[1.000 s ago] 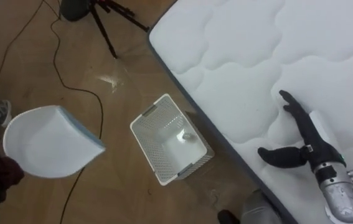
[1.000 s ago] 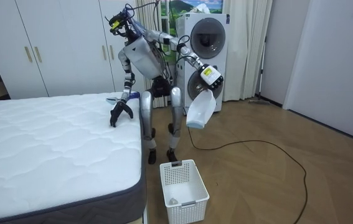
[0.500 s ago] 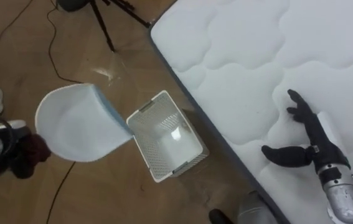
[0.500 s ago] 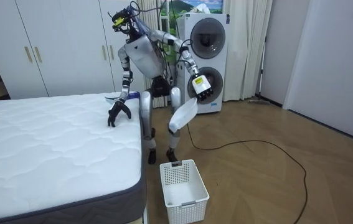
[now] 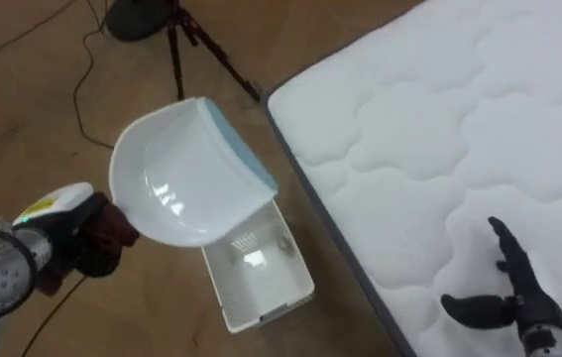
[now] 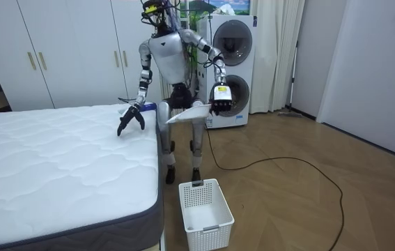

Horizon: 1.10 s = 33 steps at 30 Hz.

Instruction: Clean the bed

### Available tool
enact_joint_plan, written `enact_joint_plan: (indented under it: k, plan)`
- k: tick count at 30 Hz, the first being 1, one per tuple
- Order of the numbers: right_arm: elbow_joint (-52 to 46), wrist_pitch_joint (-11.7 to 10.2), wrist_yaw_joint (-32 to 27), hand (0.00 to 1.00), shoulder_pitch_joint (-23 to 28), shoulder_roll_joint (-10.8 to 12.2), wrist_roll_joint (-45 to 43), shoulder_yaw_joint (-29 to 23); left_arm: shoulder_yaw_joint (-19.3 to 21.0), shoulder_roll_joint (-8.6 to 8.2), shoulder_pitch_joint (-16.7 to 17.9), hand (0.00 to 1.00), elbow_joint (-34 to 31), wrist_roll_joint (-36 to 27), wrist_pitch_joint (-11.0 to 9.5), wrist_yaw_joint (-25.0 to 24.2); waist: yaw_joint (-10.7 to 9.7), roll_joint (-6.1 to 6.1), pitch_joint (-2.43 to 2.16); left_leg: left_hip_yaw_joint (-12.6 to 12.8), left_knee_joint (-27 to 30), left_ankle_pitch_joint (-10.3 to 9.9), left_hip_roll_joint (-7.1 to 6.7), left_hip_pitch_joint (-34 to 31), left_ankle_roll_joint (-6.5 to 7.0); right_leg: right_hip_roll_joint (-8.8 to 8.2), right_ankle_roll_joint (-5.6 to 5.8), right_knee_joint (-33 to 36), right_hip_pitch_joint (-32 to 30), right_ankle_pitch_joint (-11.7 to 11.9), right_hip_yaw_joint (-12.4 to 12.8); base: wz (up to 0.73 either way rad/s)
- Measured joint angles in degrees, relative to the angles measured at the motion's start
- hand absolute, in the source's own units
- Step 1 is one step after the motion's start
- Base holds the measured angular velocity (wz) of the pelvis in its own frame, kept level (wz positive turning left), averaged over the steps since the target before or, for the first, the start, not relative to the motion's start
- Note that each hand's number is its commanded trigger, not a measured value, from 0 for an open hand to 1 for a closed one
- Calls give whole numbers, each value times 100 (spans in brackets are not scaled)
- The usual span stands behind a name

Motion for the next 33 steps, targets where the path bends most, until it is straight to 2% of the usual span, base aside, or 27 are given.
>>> enact_joint_plan:
  k: [2,4,5,6,7,8,9,10,11,12,13,14,15,16,17,19,20,21,23,25,26,27,28,29,30,32,33]
  plan:
    - [-31,52,-31,0,76,103,-2,-139,130,-88,77,100,-137,5,1,34,12,-69,0,156,-2,-68,28,135,37,7,33,21,36,20,18,-57]
    - [-117,123,-97,0,71,196,-1,-257,289,-229,128,100,-180,-92,-13,34,165,-123,10,508,0,-130,105,264,63,3,18,8,4,131,-200,-108]
    - [-159,152,-94,0,92,205,-8,-260,368,-251,149,100,-207,-153,-11,34,271,-163,4,806,-7,-179,209,351,68,-2,-27,-1,-71,260,-491,-154]
    - [-211,173,-91,0,73,204,-46,-256,533,-266,261,100,-324,-208,-6,40,361,-216,6,1154,-36,-188,307,444,73,11,-94,-118,-106,436,-704,-164]
    - [-252,189,-94,0,69,197,-70,-260,629,-285,345,100,-412,-208,-7,52,392,-221,5,1258,-63,-187,356,485,75,35,-121,-239,-104,566,-776,-183]
    - [-354,246,-92,0,6,190,-81,-261,808,-323,541,100,-612,-206,-15,138,459,-219,-5,1287,-186,-178,447,565,90,134,-166,-600,-55,871,-910,-195]
    - [-435,252,-105,0,-7,210,-72,-262,1044,-403,758,100,-844,-208,-28,192,575,-192,-36,1564,-475,-178,659,658,89,208,-259,-863,36,1179,-1330,-197]
    - [-443,252,-112,0,-10,232,-64,-260,1108,-453,817,100,-913,-223,-23,245,605,-235,-28,1868,-579,-188,710,749,84,109,-276,-689,37,1122,-1653,-162]
    - [-444,262,-131,0,35,229,-29,-265,1124,-621,844,100,-964,-310,10,328,568,-322,-18,2318,-695,-188,717,941,86,-119,-235,-55,97,772,-2150,-129]
    - [-444,285,-171,0,67,222,78,-269,1124,-827,945,100,-1074,-477,26,346,604,-396,-25,2702,-826,-201,693,1152,99,-391,-136,550,251,477,-2398,-119]
    - [-444,286,-203,0,64,229,122,-260,1123,-908,1014,100,-1134,-587,31,348,638,-427,-33,2906,-876,-201,680,1235,94,-507,-53,762,358,362,-2392,-138]
    - [-447,276,-272,0,41,243,124,-234,1119,-1036,1093,100,-1220,-716,40,350,708,-500,-17,3221,-939,-186,647,1362,70,-713,111,876,629,202,-2340,-135]
    - [-437,264,-328,0,-34,308,110,-208,1129,-1146,1095,100,-1228,-856,49,386,743,-581,17,3429,-925,-169,622,1400,41,-817,277,637,908,54,-2326,-115]
    - [-431,236,-352,0,-66,375,107,-209,1131,-1196,1068,100,-1228,-905,64,405,691,-626,26,3446,-865,-164,630,1367,33,-813,293,433,956,-10,-2330,-68]
    - [-427,220,-402,0,-61,421,113,-180,1112,-1362,993,100,-1228,-958,92,433,604,-685,13,3436,-749,-155,658,1252,21,-770,207,100,937,-66,-2363,-40]
    - [-425,221,-397,0,-65,426,128,-118,1051,-1573,994,100,-1228,-1150,93,526,554,-688,11,3279,-670,-118,649,1173,20,-627,117,-192,917,-79,-2114,-62]
    - [-424,221,-375,0,-62,456,124,-118,1055,-1683,1023,100,-1210,-1185,93,541,560,-679,6,2877,-627,-117,625,1124,18,-532,-41,-300,914,-42,-2017,-79]
    - [-443,221,-334,0,-27,516,119,-132,1061,-1711,1070,100,-1209,-1206,89,548,514,-697,-12,2591,-603,-105,630,1119,-4,-455,-88,-355,939,-14,-1957,-68]
    - [-539,221,-324,0,60,631,81,-271,1063,-1794,1121,100,-1209,-1234,65,598,347,-734,-50,2553,-588,-82,671,1130,-44,-382,-136,-391,953,13,-1859,-30]
    - [-642,181,-320,0,101,629,63,-363,1063,-1924,1205,100,-1210,-1254,-24,639,260,-738,-53,2463,-585,-68,682,1179,-67,-292,-165,-386,932,30,-1654,-50]
    - [-645,156,-269,0,87,647,54,-430,1063,-2052,1287,100,-1209,-1258,-64,676,267,-747,-46,2042,-602,-56,636,1231,-96,-210,-185,-383,919,41,-1398,-113]
    - [-646,148,-201,0,60,674,51,-454,1076,-2187,1441,100,-1209,-1274,-94,770,352,-727,-52,1329,-592,-64,549,1278,-130,-104,-228,-384,919,66,-1136,-132]
    - [-647,133,-172,0,62,686,49,-457,1075,-2245,1529,100,-1209,-1311,-102,801,400,-721,-55,966,-592,-65,504,1313,-132,-49,-249,-384,923,83,-988,-150]
    - [-658,111,-90,0,62,688,43,-449,1076,-2319,1714,100,-1210,-1342,-125,858,440,-705,-66,326,-565,-65,397,1370,-133,60,-277,-386,927,114,-674,-143]
    - [-665,113,-48,0,64,687,36,-442,1075,-2378,1857,100,-1210,-1347,-125,881,435,-701,-68,-123,-545,-65,330,1440,-133,173,-295,-385,936,143,-373,-137]
    - [-669,115,15,0,66,688,24,-395,1074,-2468,2065,100,-1210,-1377,-132,894,429,-712,-59,-449,-540,-66,309,1553,-135,316,-315,-391,943,214,36,-120]
    - [-714,116,69,0,80,690,24,-356,1070,-2514,2188,100,-1210,-1463,-137,901,394,-705,-63,-459,-494,-67,320,1600,-137,404,-331,-395,942,251,269,-115]
